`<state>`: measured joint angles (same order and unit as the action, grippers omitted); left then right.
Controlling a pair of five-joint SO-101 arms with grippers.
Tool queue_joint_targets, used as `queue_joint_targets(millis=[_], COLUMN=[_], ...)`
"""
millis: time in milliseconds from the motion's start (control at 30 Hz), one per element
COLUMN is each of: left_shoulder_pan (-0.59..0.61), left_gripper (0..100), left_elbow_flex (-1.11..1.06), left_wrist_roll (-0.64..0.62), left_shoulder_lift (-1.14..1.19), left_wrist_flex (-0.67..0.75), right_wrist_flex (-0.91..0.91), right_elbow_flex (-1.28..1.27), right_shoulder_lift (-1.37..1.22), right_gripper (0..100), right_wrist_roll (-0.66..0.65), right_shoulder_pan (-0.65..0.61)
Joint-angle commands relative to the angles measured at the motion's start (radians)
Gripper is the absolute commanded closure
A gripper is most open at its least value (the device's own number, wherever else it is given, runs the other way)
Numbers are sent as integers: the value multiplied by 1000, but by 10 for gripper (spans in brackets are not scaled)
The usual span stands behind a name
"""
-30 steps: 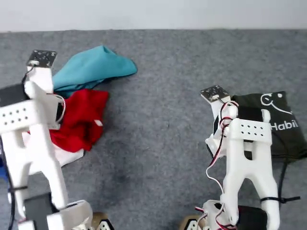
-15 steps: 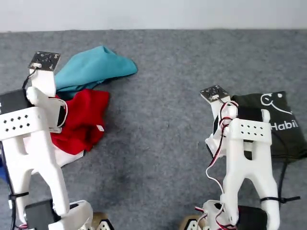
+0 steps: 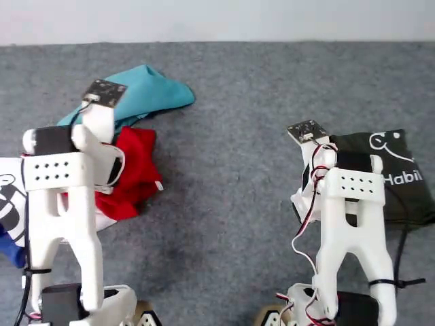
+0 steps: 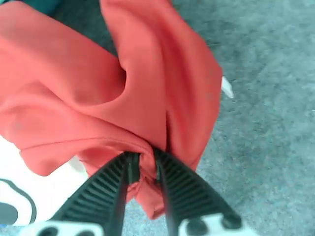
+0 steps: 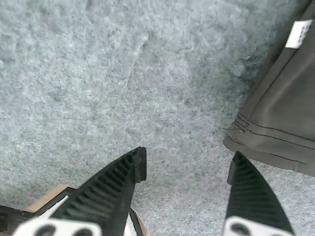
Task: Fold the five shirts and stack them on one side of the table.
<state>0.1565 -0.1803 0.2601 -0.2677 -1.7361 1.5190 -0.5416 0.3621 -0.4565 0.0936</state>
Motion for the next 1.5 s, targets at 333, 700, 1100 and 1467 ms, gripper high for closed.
queue_joint_targets(millis=[333, 700, 1100, 1467], left_shoulder_pan=[-20, 38, 160, -57], left_gripper=[987, 987, 987, 987], left_elbow_flex=[-2, 31, 65, 67], left_wrist_roll=[11, 8, 3, 11], left_shoulder_lift=[-40, -68, -350, -629], left_wrist_flex=[-14, -15, -17, -17], right_wrist_flex=[-8, -10, -10, -10], right_elbow_flex=[5, 5, 5, 5], right_shoulder_lift=[25, 31, 28, 27], right_gripper=[724, 724, 724, 724], right_wrist_roll=[17, 17, 17, 17], right_shoulder_pan=[-4, -4, -4, -4])
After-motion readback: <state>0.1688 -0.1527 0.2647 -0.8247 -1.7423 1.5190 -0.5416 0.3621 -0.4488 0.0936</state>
